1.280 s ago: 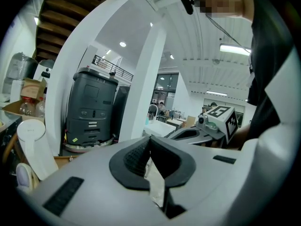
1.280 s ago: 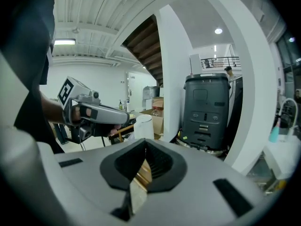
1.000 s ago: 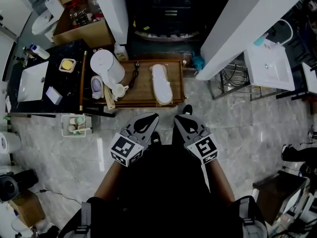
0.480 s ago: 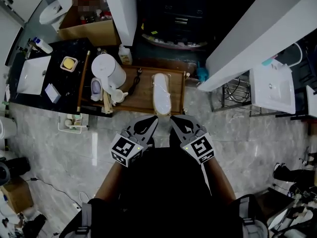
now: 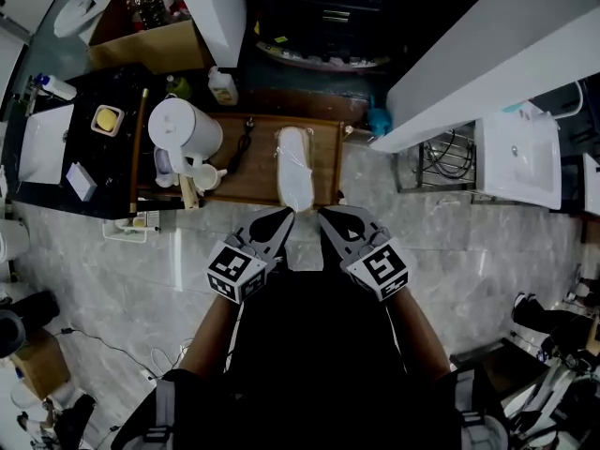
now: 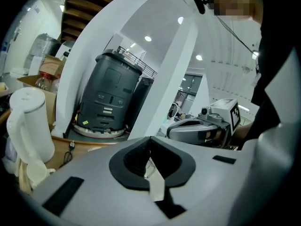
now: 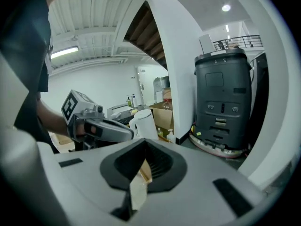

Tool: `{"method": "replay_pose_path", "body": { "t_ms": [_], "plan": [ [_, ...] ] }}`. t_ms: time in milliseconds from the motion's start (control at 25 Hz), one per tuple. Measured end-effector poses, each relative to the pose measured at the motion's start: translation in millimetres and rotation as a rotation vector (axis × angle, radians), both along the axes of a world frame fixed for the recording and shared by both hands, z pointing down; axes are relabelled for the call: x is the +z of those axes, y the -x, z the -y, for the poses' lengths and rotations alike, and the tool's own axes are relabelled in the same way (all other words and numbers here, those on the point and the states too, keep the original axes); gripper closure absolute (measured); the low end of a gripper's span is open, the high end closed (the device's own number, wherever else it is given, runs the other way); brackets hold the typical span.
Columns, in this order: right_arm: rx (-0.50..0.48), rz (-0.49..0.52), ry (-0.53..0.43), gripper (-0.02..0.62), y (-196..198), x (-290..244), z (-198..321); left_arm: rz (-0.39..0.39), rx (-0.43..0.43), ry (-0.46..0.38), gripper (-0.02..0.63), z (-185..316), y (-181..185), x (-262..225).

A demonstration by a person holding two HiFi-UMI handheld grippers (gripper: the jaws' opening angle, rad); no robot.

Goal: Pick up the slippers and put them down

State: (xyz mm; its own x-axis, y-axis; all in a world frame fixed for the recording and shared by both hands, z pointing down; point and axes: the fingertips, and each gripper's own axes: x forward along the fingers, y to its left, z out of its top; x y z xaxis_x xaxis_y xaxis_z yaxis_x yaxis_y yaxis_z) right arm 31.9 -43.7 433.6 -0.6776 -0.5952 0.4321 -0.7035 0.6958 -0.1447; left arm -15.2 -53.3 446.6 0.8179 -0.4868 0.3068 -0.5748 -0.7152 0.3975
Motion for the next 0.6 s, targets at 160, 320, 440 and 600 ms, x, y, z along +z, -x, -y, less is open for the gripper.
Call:
{"method": "replay_pose_path", "body": {
  "t_ms": [160, 320, 440, 600],
  "plan": [
    [-0.003, 0.015, 0.032, 0.586, -2.8, 11.7, 10.5, 0.004, -0.006, 0.049, 0.595, 7.0, -1.3, 15.1],
    [-0.026, 0.003, 0.071, 0.586, -3.8, 32.7, 16.6, 0.031, -0.011, 0.106, 0.595, 12.9, -0.8, 36.9],
    [-0.089, -0.081, 0.071, 0.586, -1.5, 55.7, 13.9, 0.008, -0.036, 0.181, 0.594, 14.6, 0.2, 48.4],
    [-0.179, -0.138, 0.085, 0.586, 7.1, 78.3, 10.9, 0.033, -0.071, 0.21, 0.594, 19.3, 3.5, 62.1]
  ]
}}
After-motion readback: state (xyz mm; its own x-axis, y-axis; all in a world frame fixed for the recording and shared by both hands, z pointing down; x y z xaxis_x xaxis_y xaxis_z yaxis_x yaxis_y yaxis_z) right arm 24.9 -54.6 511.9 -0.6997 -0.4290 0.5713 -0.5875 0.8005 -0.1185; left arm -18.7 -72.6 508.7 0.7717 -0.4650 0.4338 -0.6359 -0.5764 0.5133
